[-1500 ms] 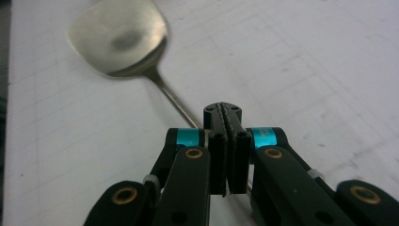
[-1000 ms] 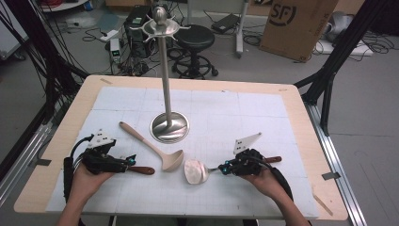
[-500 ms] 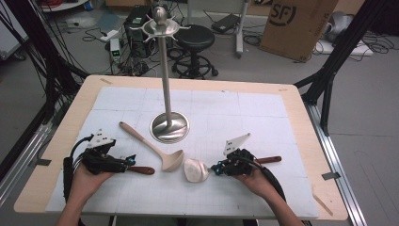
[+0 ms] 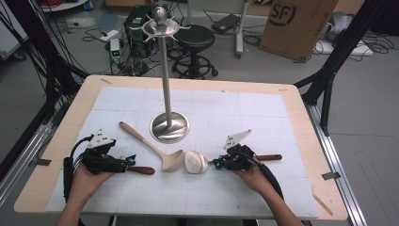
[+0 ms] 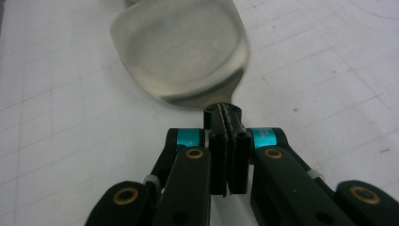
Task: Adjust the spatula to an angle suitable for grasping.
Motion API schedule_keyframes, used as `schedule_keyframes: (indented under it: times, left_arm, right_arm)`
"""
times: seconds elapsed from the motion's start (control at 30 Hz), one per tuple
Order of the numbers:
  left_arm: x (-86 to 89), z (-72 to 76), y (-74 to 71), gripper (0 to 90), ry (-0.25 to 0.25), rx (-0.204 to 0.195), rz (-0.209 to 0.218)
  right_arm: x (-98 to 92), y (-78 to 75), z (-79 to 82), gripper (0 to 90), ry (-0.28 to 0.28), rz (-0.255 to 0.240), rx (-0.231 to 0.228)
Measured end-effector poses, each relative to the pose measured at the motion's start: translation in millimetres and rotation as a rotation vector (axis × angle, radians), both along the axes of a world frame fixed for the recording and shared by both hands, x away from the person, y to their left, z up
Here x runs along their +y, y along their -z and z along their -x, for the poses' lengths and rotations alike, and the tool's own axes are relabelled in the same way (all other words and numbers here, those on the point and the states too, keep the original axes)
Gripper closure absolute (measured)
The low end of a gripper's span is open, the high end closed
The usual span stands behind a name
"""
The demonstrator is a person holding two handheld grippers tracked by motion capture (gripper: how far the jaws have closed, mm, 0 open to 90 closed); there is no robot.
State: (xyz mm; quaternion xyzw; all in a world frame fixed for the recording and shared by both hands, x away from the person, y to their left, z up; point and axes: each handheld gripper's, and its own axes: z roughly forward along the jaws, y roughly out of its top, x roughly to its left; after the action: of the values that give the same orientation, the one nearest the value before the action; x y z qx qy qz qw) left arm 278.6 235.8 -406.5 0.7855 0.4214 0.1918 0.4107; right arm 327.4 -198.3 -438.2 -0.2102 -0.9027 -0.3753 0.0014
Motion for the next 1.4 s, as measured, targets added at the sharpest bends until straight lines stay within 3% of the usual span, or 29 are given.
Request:
schedule_keyframes:
  times: [0.43,0.73,0.87,1.13,1.4]
  left_arm:
    - [0.3,0.0,-0.2,4.5,-0.001,-0.003,0.001]
    - [0.7,0.0,-0.2,4.5,-0.001,-0.002,0.003]
    - [1.3,0.2,-0.2,4.5,0.0,-0.003,-0.003]
    - [1.6,1.2,-0.4,4.5,-0.002,-0.003,-0.002]
    - [0.3,0.7,-0.1,4.5,0.001,-0.003,-0.005]
  right_arm:
    - [0.8,0.8,-20.2,89.5,0.083,-0.019,-0.017]
    - [0.1,1.2,-33.5,89.6,0.114,-0.036,-0.013]
    - [-1.8,-1.1,-32.0,89.5,0.117,-0.046,-0.012]
    - [-29.6,-15.0,-32.7,89.6,0.185,-0.075,-0.032]
    - [-58.5,-12.3,-34.7,89.5,0.251,-0.023,-0.015]
